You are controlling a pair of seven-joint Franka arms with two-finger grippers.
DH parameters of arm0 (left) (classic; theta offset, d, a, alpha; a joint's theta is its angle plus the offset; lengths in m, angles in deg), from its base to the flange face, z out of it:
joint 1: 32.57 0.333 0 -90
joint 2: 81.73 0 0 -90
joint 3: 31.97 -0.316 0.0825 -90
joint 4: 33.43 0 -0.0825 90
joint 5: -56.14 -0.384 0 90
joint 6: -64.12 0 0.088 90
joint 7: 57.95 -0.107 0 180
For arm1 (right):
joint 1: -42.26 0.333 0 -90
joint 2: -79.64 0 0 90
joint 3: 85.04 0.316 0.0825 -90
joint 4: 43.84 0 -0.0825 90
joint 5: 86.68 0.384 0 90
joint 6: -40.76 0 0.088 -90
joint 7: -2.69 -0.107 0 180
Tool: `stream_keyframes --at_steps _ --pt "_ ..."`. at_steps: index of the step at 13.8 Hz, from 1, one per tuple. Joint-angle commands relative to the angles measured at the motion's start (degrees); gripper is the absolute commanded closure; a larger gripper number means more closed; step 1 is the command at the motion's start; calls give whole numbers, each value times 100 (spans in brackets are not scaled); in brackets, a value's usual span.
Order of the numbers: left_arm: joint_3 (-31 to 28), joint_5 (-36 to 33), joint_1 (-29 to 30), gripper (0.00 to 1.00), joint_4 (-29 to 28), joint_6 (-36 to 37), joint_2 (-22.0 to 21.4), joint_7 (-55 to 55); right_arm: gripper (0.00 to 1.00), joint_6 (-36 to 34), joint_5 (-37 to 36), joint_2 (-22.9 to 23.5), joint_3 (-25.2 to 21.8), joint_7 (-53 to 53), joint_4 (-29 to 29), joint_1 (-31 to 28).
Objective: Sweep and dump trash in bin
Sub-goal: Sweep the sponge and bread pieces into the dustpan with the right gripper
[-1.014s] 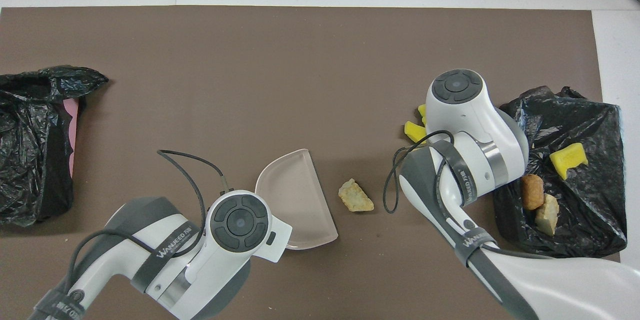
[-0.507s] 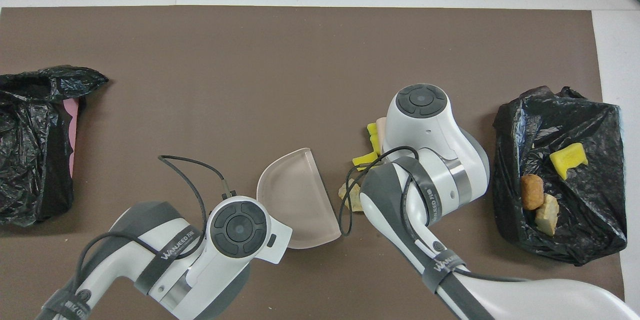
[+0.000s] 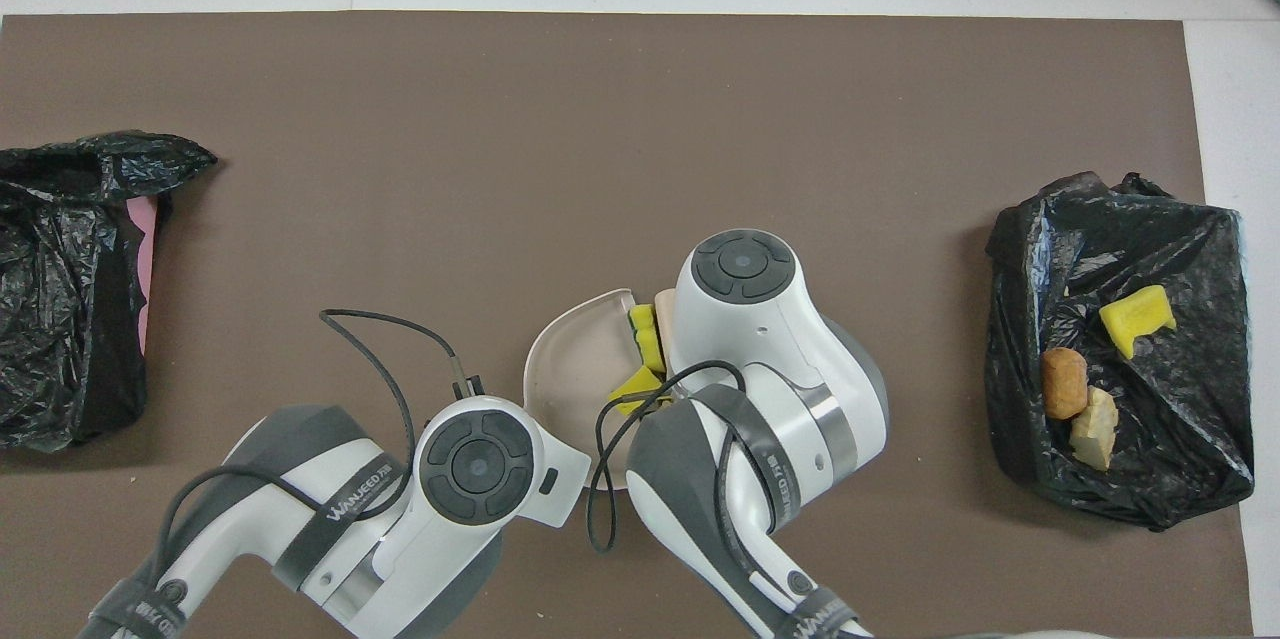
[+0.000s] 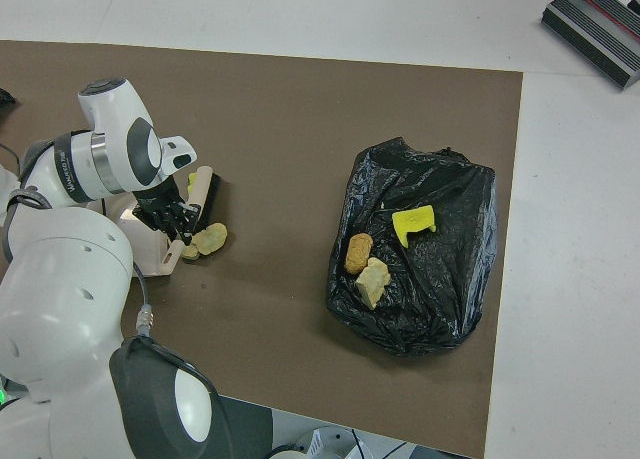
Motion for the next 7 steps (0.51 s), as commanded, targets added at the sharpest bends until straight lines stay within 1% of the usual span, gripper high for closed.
stream_keyframes --at_steps 1,2,3,4,5,7 --pt "-56 -38 -90 100 -154 -330 -74 125 100 322 254 -189 2 -354 116 229" --pt "-56 -38 -82 100 -145 -374 -21 117 100 323 245 -163 -6 -495 20 256" --pt "-56 -38 -82 100 -145 -575 188 108 100 227 176 -197 -15 -575 -60 230" --pt "-56 -38 -12 100 -145 -873 286 21 100 17 105 -372 -67 -689 -78 238" --pt "-65 -38 15 100 -145 -937 304 -180 100 -255 -69 -626 -77 -647 -69 143" --pt "-65 -38 59 100 -145 -972 304 -611 100 -686 -369 -943 -51 -559 -43 -252"
